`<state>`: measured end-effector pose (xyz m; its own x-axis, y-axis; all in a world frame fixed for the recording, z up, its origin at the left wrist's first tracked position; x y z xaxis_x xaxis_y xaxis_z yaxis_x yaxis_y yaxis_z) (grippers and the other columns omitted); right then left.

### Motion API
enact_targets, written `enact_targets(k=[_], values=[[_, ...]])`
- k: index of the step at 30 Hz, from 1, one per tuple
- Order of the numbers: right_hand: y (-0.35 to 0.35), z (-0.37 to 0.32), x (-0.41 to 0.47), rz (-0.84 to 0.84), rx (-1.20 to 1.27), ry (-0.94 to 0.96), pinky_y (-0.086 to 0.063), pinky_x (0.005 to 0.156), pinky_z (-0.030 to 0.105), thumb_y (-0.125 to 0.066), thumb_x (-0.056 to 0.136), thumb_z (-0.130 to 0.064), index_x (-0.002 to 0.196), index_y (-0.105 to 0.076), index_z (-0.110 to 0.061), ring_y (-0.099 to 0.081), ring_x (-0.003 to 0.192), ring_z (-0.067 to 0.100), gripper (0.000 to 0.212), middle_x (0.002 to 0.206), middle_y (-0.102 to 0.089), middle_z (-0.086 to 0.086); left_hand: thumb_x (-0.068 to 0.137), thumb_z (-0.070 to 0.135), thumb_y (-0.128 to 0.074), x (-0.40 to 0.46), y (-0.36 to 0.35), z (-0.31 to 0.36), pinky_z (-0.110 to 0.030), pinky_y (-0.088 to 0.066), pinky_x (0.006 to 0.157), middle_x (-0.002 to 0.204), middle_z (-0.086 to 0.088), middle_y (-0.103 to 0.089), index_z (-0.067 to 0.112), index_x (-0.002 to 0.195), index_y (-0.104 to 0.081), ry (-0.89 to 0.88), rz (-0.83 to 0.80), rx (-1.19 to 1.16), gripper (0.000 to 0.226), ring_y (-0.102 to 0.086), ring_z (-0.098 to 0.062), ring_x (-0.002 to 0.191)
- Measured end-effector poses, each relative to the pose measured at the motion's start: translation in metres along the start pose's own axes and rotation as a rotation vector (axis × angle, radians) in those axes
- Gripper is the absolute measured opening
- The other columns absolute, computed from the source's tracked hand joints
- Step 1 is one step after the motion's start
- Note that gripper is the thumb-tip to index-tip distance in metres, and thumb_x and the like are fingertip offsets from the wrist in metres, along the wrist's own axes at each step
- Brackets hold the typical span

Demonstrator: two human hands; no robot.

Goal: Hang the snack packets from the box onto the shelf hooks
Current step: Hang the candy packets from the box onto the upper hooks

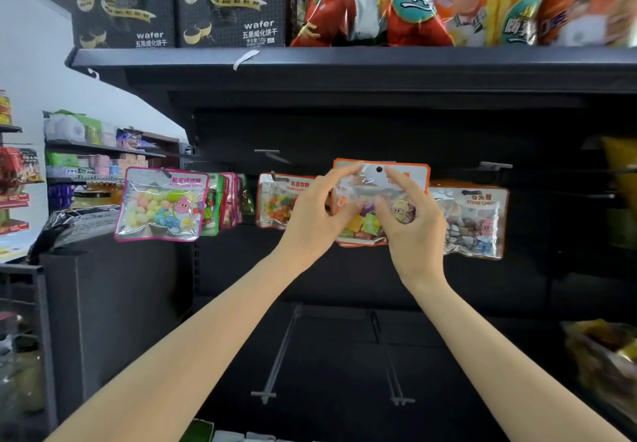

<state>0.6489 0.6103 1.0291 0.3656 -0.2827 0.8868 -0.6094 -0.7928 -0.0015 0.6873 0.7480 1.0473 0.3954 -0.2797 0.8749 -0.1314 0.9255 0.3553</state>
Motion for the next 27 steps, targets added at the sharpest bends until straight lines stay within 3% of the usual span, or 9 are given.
enact_targets(k=[3,6,10,13,16,19,24,27], values=[[0.003,0.006,-0.003,-0.027,-0.004,-0.020,-0.035,0.076,-0.002,-0.064,0.089,-0.019,0.121,-0.057,-0.034,-0.052,0.087,-0.006,0.036,0.105,-0.062,-0.003,0.088,0.019,-0.065,-0.004,-0.005,-0.002,-0.003,-0.034,0.095,0.130,0.018,-0.051,0.027,0.135,-0.046,0.027,-0.051,-0.020,0.052,-0.043,0.012,0.117],[0.002,0.016,-0.007,-0.055,-0.010,-0.074,-0.036,0.076,-0.002,-0.063,0.089,-0.019,0.119,-0.058,-0.035,-0.050,0.092,-0.009,0.034,0.105,-0.057,-0.008,0.087,0.016,-0.065,-0.009,-0.010,-0.008,0.004,-0.030,0.089,0.126,0.023,-0.048,0.026,0.135,-0.046,0.093,-0.079,-0.017,0.053,-0.039,0.022,0.111],[0.001,0.026,-0.007,-0.073,-0.058,-0.122,-0.035,0.071,-0.004,-0.064,0.089,-0.019,0.122,-0.059,-0.030,-0.048,0.080,-0.008,0.036,0.104,-0.057,-0.001,0.087,0.017,-0.065,-0.011,-0.017,-0.016,-0.002,-0.036,0.091,0.133,0.014,-0.050,0.028,0.135,-0.045,0.162,-0.102,-0.005,0.053,-0.043,0.007,0.117],[0.002,0.029,-0.005,-0.080,-0.054,-0.127,-0.035,0.071,-0.003,-0.064,0.089,-0.020,0.123,-0.058,-0.031,-0.048,0.081,-0.009,0.036,0.105,-0.056,0.002,0.087,0.018,-0.065,-0.009,-0.019,-0.018,-0.014,-0.038,0.097,0.134,0.010,-0.051,0.026,0.136,-0.045,0.175,-0.095,0.017,0.054,-0.044,-0.001,0.120],[0.001,0.029,-0.001,-0.081,-0.070,-0.122,-0.033,0.070,-0.004,-0.063,0.090,-0.021,0.125,-0.058,-0.031,-0.046,0.080,-0.013,0.037,0.105,-0.055,0.003,0.087,0.019,-0.065,-0.006,-0.020,-0.019,-0.015,-0.037,0.096,0.135,0.008,-0.050,0.028,0.137,-0.044,0.188,-0.082,0.033,0.055,-0.044,-0.003,0.121],[0.000,0.029,0.002,-0.079,-0.090,-0.119,-0.032,0.069,-0.005,-0.062,0.091,-0.022,0.127,-0.057,-0.030,-0.047,0.070,-0.003,0.037,0.104,-0.054,0.005,0.087,0.018,-0.065,-0.004,-0.020,-0.020,-0.020,-0.037,0.099,0.136,0.007,-0.049,0.028,0.137,-0.043,0.197,-0.064,0.044,0.056,-0.043,-0.005,0.123],[0.000,0.033,0.001,-0.070,-0.138,-0.085,-0.036,0.067,-0.002,-0.062,0.091,-0.023,0.129,-0.056,-0.030,-0.041,0.063,0.007,0.039,0.090,-0.046,-0.001,0.088,0.019,-0.064,-0.005,-0.023,-0.021,0.003,-0.031,0.084,0.137,0.010,-0.048,0.029,0.138,-0.043,0.190,-0.049,0.075,0.055,-0.039,0.003,0.121],[-0.001,0.034,0.003,-0.057,-0.163,-0.070,-0.035,0.068,-0.003,-0.062,0.091,-0.024,0.130,-0.055,-0.030,-0.040,0.062,0.006,0.040,0.089,-0.043,-0.003,0.088,0.018,-0.064,-0.004,-0.023,-0.022,0.003,-0.031,0.084,0.137,0.010,-0.048,0.030,0.138,-0.042,0.190,-0.044,0.079,0.055,-0.038,0.006,0.119]])
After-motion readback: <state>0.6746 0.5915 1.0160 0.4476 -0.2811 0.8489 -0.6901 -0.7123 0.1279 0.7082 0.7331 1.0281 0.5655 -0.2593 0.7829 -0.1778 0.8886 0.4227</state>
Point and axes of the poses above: each hand's wrist, its own x-axis towards the middle knuckle, its own y-axis out of the back of the hand, z = x × y, the point moved 4 cm from there along x, towards the middle knuckle
